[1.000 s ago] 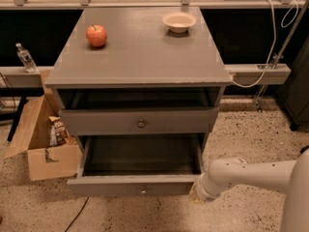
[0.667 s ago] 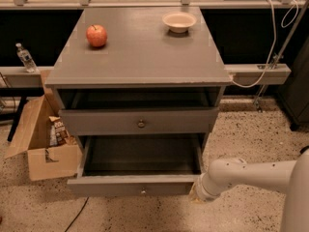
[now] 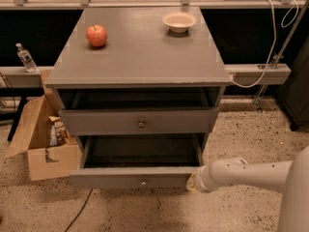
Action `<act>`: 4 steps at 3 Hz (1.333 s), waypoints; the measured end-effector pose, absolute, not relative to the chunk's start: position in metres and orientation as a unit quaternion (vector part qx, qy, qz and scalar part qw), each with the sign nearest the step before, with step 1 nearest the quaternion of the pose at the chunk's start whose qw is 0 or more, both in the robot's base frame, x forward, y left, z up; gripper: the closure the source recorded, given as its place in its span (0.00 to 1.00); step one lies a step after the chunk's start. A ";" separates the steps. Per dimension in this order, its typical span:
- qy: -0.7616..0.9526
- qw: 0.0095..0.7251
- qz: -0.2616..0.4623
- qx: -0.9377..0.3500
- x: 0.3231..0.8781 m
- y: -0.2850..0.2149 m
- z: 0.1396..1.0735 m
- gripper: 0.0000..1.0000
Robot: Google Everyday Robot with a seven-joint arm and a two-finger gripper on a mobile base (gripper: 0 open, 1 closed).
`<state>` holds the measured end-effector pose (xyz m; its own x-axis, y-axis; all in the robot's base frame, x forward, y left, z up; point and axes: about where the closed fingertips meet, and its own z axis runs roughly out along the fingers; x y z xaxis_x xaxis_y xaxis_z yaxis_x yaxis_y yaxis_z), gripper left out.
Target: Close middle drawer
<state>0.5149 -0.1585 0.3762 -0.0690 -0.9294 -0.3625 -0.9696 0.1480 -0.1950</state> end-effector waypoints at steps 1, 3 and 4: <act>0.734 0.248 0.026 -0.632 0.547 -0.158 0.380 1.00; 0.737 0.305 0.009 -0.602 0.598 -0.159 0.381 1.00; 0.736 0.324 0.006 -0.594 0.619 -0.161 0.384 1.00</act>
Offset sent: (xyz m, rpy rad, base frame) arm 0.0933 -0.0044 0.0109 0.1025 -0.2321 -0.1306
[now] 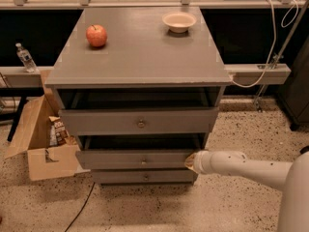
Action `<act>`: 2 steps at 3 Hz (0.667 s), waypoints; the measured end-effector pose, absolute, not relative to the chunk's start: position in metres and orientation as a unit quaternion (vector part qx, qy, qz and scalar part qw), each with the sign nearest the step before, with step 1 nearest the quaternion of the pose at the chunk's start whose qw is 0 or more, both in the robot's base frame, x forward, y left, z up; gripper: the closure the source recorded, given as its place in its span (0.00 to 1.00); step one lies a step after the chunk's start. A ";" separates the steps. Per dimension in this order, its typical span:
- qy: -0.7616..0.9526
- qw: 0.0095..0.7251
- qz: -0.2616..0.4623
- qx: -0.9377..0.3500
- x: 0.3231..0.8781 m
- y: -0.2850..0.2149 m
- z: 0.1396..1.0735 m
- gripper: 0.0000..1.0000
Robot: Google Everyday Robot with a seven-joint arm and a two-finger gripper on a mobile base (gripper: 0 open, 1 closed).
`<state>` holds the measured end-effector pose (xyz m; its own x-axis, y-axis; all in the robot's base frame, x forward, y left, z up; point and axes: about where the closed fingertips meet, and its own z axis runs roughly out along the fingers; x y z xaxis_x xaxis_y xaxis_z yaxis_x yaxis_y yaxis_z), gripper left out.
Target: Close middle drawer
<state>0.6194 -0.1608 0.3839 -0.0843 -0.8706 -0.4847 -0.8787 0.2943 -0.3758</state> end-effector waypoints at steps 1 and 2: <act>0.736 0.339 0.016 -0.586 0.639 -0.164 0.383 1.00; 0.735 0.350 0.033 -0.580 0.655 -0.170 0.380 1.00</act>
Offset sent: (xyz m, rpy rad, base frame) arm 0.0609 -0.0221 -0.0028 0.1309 -0.0075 0.0002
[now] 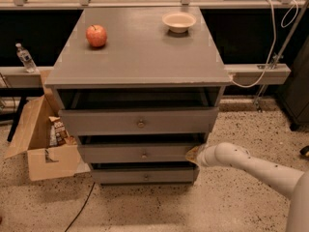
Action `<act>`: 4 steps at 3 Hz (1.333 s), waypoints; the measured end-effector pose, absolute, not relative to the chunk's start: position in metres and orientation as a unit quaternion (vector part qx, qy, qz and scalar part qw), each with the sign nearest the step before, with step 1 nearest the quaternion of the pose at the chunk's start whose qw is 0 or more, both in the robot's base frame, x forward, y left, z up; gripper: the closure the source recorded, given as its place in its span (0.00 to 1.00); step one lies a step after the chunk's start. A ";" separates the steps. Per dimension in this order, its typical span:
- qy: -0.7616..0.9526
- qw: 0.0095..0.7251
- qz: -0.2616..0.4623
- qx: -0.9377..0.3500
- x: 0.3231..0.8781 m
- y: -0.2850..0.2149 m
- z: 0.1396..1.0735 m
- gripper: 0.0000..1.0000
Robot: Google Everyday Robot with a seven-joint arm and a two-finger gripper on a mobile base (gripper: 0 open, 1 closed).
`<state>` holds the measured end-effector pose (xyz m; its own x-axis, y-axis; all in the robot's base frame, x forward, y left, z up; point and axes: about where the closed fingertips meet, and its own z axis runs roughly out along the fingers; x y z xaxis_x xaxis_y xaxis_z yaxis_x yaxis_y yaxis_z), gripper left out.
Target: Close middle drawer
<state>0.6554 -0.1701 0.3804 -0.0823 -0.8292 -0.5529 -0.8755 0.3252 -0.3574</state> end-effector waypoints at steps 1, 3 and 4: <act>0.731 0.361 0.050 -0.577 0.665 -0.176 0.380 1.00; 0.726 0.366 0.071 -0.579 0.637 -0.185 0.383 1.00; 0.715 0.380 0.106 -0.577 0.582 -0.206 0.393 1.00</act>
Offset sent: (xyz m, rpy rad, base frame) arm -0.0232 -0.0266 0.0101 0.1337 0.0076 0.0789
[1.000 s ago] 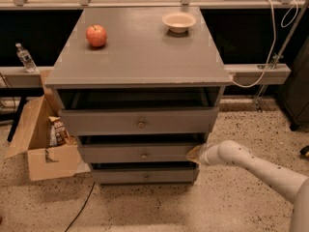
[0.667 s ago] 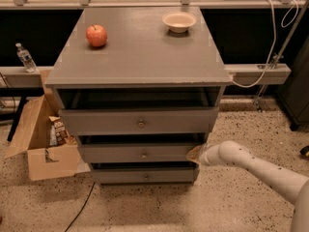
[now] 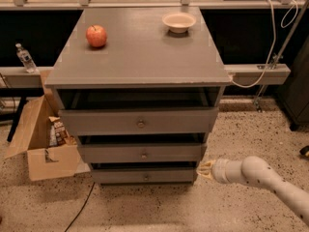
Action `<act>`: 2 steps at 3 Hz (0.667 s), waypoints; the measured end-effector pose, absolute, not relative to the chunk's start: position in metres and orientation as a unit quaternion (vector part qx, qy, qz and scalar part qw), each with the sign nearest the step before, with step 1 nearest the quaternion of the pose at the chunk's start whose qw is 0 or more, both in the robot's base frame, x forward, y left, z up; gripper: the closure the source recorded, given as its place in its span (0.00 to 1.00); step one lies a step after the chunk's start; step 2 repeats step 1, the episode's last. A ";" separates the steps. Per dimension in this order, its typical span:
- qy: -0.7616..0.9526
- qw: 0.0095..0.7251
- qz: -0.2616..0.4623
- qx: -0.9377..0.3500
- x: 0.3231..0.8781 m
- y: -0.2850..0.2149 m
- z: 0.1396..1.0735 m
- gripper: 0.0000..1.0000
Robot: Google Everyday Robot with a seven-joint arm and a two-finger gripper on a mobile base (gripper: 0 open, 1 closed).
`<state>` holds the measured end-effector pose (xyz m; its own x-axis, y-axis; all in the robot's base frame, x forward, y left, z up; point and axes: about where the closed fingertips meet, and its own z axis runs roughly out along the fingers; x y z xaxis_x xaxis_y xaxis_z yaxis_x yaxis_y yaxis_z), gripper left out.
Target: Close middle drawer
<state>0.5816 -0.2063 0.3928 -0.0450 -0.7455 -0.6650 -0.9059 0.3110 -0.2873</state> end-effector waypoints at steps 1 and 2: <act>0.709 0.388 0.133 -0.574 0.539 -0.226 0.400 1.00; 0.709 0.388 0.133 -0.574 0.539 -0.226 0.400 1.00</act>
Offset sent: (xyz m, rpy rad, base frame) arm 0.0000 0.0000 0.0000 0.0000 0.0000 0.0000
